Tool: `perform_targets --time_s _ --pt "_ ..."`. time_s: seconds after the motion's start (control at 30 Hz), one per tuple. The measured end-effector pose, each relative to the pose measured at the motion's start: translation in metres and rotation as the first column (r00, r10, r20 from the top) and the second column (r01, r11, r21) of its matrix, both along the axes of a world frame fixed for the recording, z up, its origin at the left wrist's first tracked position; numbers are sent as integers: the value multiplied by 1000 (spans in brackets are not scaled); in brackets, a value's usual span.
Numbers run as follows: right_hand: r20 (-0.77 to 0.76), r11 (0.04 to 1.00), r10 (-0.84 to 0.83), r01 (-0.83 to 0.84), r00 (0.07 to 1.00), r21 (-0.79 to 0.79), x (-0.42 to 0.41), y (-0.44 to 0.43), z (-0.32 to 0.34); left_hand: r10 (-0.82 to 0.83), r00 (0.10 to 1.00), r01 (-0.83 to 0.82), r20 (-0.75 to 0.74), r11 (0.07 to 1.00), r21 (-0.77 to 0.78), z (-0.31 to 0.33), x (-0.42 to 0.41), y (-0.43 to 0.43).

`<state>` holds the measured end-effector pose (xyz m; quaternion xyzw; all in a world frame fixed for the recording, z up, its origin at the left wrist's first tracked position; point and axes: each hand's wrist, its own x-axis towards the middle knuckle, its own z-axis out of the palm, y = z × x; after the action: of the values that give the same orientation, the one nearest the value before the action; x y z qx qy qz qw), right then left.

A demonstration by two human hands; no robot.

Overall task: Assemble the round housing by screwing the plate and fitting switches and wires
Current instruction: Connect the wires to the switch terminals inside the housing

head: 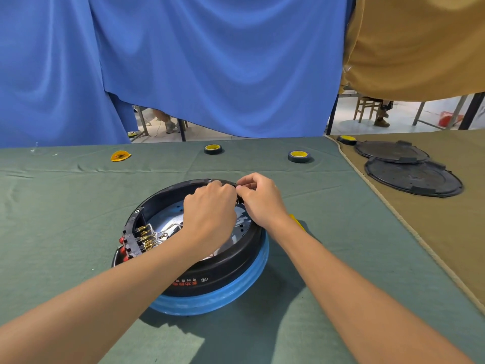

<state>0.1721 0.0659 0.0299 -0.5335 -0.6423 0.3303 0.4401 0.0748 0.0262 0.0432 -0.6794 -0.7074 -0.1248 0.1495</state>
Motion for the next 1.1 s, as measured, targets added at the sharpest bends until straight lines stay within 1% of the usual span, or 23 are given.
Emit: perform_targets --time_s 0.1,0.23,0.37,0.5,0.67,0.77,0.9,0.97,1.1 --pt "4 1000 1 -1 1000 0 0 0 -1 -50 998 50 41 999 0 0 -8 2" --pt "9 1000 2 -2 1000 3 1 0 -1 -130 990 132 57 991 -20 4 -20 8" --pt "7 1000 4 -4 1000 4 0 0 -1 -226 974 227 18 970 -92 10 -24 12" --pt "5 1000 1 -1 1000 3 0 0 -1 -277 961 273 -19 955 -114 13 -24 11" --pt "-12 1000 -5 5 1000 0 0 -1 -2 -241 967 248 81 965 -86 14 -24 6" --pt "-19 1000 -10 10 1000 1 0 -1 -2 -183 961 200 207 978 -63 12 -21 4" --pt "-39 1000 -17 17 999 -9 0 -1 -3 -66 929 91 364 994 -52 12 -16 4" --pt "-50 1000 -22 22 999 -12 0 -1 -4 -33 925 57 377 997 -51 11 -14 2" --pt "-72 1000 -29 29 997 -3 0 -1 -5 -35 942 45 334 999 -21 6 -7 0"
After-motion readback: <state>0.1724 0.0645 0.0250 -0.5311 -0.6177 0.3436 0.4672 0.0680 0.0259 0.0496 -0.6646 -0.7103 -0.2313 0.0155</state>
